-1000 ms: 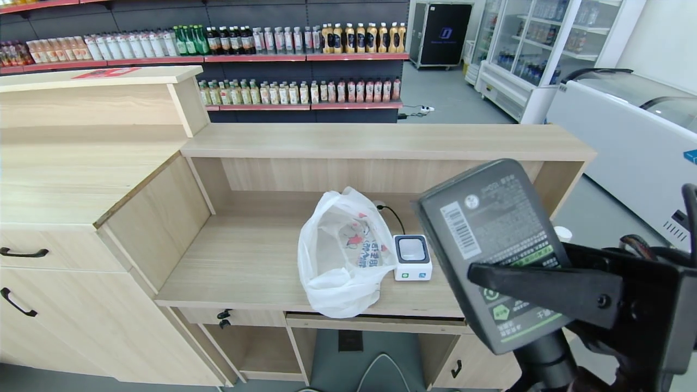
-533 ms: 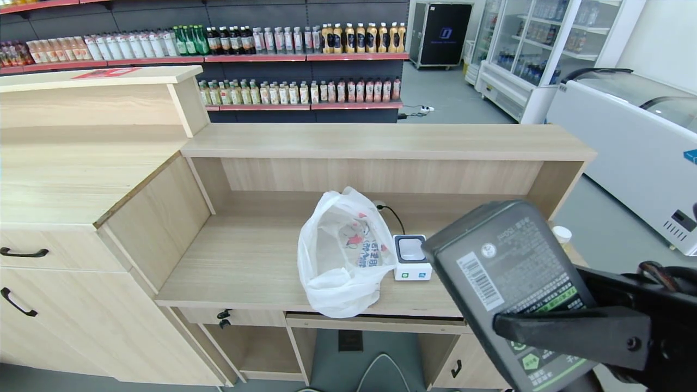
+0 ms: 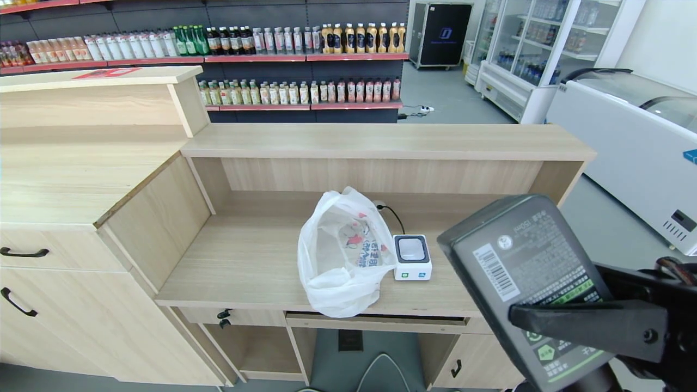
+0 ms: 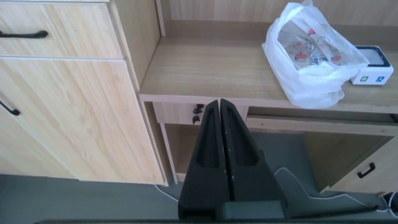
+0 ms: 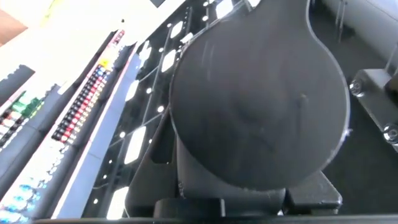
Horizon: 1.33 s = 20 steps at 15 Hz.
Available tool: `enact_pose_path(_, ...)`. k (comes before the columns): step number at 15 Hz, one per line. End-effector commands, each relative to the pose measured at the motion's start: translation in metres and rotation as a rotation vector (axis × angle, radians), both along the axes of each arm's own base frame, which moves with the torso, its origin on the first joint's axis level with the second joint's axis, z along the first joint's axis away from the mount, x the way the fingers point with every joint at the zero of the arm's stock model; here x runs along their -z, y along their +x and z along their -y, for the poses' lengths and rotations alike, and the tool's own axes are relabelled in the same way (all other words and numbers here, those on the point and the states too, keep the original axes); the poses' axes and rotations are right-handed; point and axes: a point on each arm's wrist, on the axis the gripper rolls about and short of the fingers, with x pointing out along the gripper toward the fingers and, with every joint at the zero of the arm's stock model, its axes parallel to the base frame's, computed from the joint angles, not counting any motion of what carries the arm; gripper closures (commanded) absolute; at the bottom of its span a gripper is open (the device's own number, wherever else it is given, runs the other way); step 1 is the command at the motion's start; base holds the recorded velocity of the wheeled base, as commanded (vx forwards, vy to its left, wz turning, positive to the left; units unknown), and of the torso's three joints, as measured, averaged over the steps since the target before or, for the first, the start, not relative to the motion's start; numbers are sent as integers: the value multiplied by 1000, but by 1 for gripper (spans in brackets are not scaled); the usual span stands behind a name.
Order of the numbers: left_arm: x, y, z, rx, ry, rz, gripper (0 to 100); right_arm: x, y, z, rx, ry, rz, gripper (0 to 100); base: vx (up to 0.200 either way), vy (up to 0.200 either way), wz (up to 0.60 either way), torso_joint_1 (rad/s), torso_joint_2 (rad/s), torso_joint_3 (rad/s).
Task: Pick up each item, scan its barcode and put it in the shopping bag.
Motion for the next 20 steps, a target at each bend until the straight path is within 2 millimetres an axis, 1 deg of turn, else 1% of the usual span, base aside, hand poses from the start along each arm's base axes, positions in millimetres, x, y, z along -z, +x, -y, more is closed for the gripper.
enact_pose_path(1, 0, 0, 0, -1, 0, 0, 100, 0, 3, 2, 19, 0, -1, 100, 0, 0, 0, 0, 0, 0)
enact_pose_path(4, 0, 0, 0, -1, 0, 0, 100, 1, 2, 4, 24, -3, -5, 100, 0, 0, 0, 0, 0, 0)
enact_pose_path(10, 0, 0, 0, -1, 0, 0, 100, 9, 2, 4, 23, -47, -62, 100, 0, 0, 0, 0, 0, 0)
enact_pose_path(13, 0, 0, 0, -1, 0, 0, 100, 9, 2, 3, 20, -46, -57, 100, 0, 0, 0, 0, 0, 0)
enact_pose_path(16, 0, 0, 0, -1, 0, 0, 100, 5, -4, 4, 3, -35, -42, 100, 0, 0, 0, 0, 0, 0)
enact_pose_path(18, 0, 0, 0, -1, 0, 0, 100, 6, -1, 1, 2, -37, -53, 100, 0, 0, 0, 0, 0, 0)
enact_pose_path(19, 0, 0, 0, -2, 0, 0, 100, 5, 6, -3, 5, -34, -110, 100, 0, 0, 0, 0, 0, 0)
enact_pose_path(20, 0, 0, 0, -1, 0, 0, 100, -3, 12, -3, 34, 2, -245, 100, 0, 0, 0, 0, 0, 0)
